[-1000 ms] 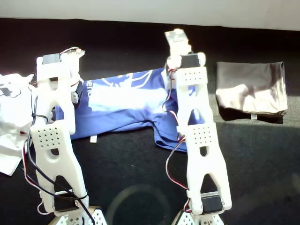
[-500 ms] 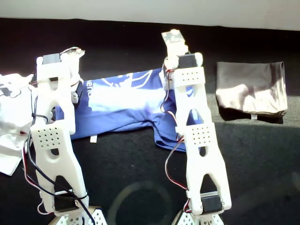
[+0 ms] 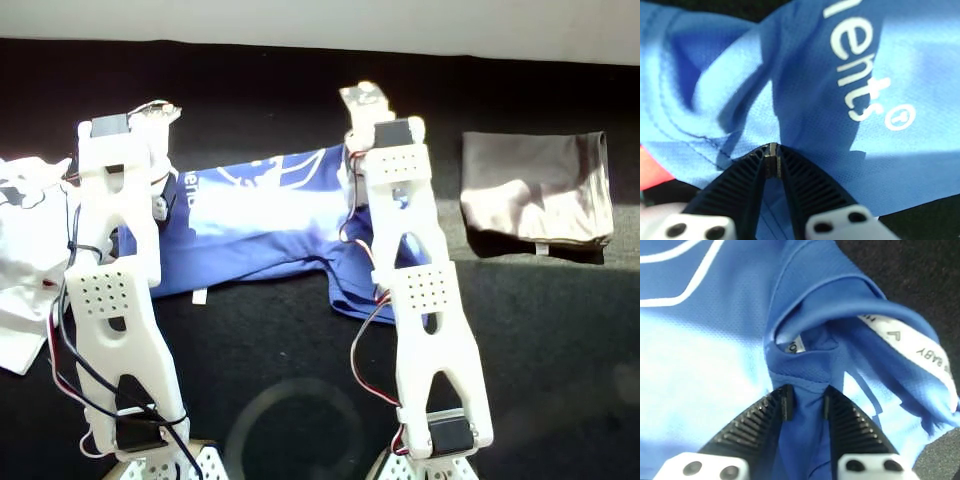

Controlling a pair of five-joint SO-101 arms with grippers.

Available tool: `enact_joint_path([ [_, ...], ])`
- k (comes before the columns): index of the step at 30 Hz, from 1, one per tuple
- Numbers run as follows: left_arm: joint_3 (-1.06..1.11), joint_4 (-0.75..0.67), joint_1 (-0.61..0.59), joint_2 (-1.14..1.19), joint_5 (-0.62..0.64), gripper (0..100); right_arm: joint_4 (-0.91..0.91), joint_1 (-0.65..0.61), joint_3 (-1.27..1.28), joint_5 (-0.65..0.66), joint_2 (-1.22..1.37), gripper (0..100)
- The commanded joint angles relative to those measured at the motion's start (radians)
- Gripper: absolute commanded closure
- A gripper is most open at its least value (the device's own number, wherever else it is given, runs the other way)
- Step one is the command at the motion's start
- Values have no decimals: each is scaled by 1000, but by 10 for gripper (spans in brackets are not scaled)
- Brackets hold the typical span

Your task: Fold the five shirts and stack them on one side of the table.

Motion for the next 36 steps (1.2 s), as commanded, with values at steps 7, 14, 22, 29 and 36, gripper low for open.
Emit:
enact_joint_path([
  [7,-10,-3,5,8,3,990,10,59,-243,-6,-51,993],
  [14,-10,-3,5,8,3,990,10,153,-127,-6,-137,992],
  [22,-10,-3,5,8,3,990,8,249,12,-5,-116,888],
  [29,-10,-3,5,8,3,990,7,283,-16,-5,-105,935],
  [36,-10,-3,5,8,3,990,13,265,-136,-12,-117,936],
])
